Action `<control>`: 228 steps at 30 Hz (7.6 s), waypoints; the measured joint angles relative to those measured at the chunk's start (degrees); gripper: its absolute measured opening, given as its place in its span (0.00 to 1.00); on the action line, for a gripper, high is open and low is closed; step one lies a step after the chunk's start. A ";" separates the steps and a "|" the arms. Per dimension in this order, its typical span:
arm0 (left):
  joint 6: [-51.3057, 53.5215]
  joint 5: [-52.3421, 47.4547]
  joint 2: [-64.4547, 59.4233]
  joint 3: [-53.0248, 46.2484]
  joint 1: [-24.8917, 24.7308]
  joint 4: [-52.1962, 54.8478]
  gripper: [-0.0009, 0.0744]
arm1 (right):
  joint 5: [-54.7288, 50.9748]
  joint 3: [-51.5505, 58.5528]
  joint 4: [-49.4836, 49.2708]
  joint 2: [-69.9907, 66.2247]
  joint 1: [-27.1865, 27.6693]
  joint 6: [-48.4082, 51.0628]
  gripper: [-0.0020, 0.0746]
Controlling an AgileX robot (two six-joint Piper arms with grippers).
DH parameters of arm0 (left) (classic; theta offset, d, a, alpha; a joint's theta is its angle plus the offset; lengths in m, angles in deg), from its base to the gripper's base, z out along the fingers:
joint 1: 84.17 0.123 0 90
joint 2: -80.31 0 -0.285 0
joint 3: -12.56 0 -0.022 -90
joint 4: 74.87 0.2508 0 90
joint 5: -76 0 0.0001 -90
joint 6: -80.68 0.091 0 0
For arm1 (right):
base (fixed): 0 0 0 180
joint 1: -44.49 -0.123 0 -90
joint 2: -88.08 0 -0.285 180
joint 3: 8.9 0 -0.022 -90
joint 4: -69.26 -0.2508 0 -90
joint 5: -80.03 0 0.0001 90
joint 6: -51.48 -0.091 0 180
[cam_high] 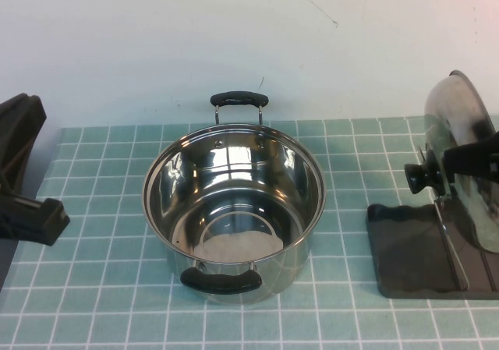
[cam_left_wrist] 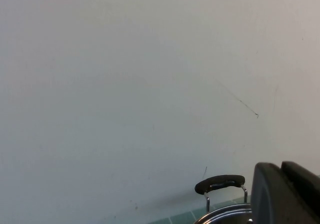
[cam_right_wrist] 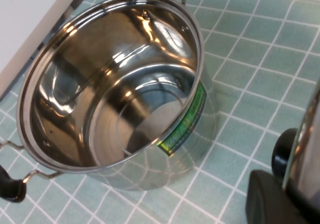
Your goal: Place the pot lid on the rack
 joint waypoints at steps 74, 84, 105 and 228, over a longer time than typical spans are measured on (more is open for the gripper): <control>18.30 22.88 32.04 -19.99 -0.12 -16.92 0.01 | 2.37 28.26 -10.03 61.58 13.23 12.33 0.02; 18.16 22.88 32.04 -19.99 -0.12 -16.92 0.01 | 7.61 34.28 -5.45 61.58 13.23 12.74 0.02; 18.16 22.88 32.04 -19.99 -0.12 -16.92 0.01 | 29.85 49.39 58.27 77.28 9.06 -41.54 0.02; -79.35 -35.30 38.81 -35.94 35.59 76.45 0.01 | 24.90 53.56 62.65 77.54 0.76 -45.95 0.02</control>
